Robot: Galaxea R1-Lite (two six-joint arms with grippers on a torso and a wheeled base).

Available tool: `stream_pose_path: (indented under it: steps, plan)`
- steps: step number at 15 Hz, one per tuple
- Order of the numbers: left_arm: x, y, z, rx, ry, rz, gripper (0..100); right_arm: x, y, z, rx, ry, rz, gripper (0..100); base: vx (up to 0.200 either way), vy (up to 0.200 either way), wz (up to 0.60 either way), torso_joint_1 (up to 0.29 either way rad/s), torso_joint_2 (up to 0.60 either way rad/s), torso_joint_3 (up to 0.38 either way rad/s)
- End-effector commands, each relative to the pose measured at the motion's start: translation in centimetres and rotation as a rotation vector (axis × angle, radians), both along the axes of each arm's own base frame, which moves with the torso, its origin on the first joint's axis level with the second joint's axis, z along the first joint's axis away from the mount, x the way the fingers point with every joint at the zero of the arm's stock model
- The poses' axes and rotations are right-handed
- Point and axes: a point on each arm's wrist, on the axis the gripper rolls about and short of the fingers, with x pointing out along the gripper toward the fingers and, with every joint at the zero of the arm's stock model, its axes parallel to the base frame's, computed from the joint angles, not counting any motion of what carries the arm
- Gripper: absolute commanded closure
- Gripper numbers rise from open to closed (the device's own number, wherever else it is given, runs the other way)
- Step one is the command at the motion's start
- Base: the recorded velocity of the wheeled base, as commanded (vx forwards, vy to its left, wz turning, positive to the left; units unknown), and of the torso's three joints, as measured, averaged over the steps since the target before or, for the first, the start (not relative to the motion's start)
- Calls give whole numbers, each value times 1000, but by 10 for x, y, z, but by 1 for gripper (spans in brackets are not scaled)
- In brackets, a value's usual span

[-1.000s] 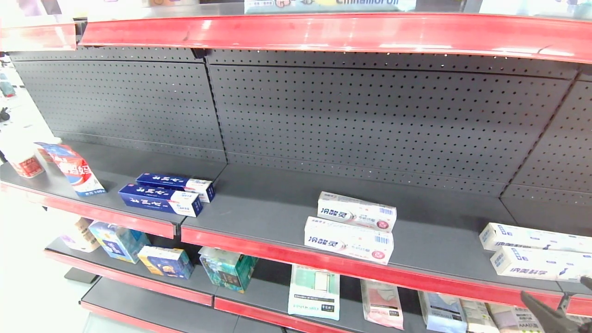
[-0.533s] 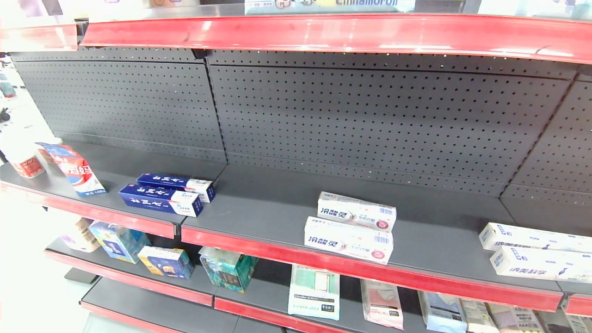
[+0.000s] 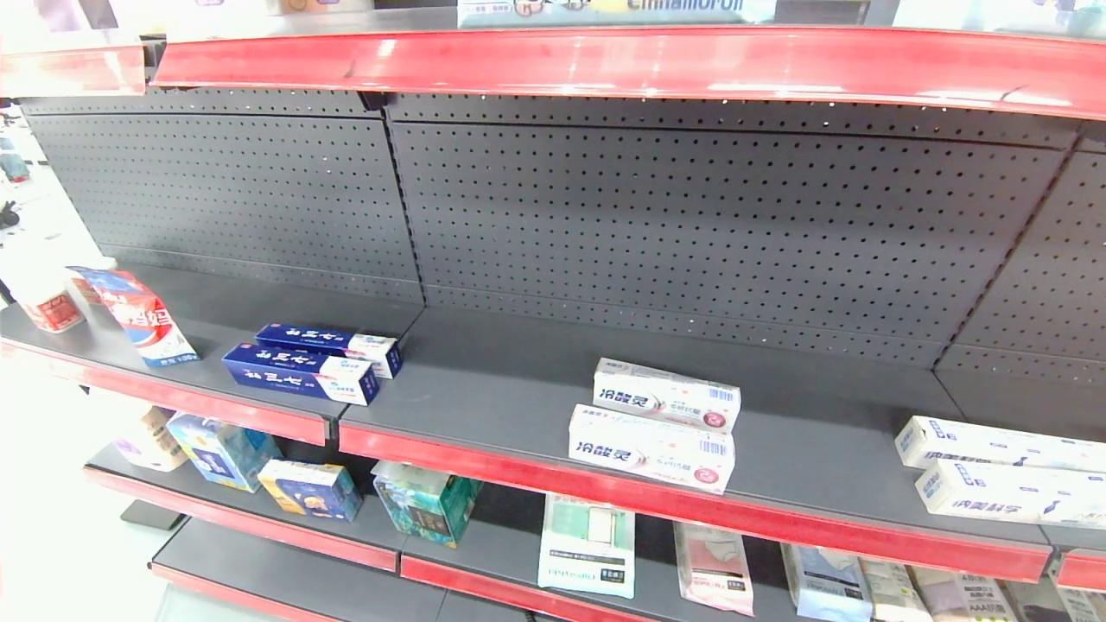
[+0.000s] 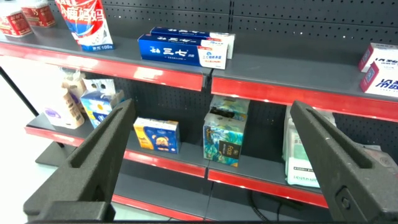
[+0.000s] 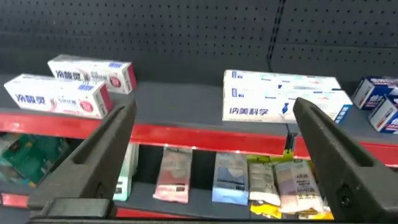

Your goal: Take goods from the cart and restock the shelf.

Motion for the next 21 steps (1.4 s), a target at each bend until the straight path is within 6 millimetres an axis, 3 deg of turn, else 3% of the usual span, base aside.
stream_pose_path:
  steps: [1,5,7,13,21]
  plan:
    - [0,0,0,1,1,0,0,0,0,-2,19,-1,0,0,0,0,0,0,0,0]
    - [0,0,0,-1,1,0,0,1,1,-7,74,46,44,0,0,0,0,0,0,0]
    - [0,0,0,-1,1,0,0,1,2,-8,0,55,97,0,0,0,0,0,0,0]
    - [0,0,0,-2,1,0,0,1,2,-8,5,55,97,0,0,0,0,0,0,0]
    - [0,0,0,-1,1,0,0,1,2,-8,5,55,97,0,0,0,-525,5,1,-3]
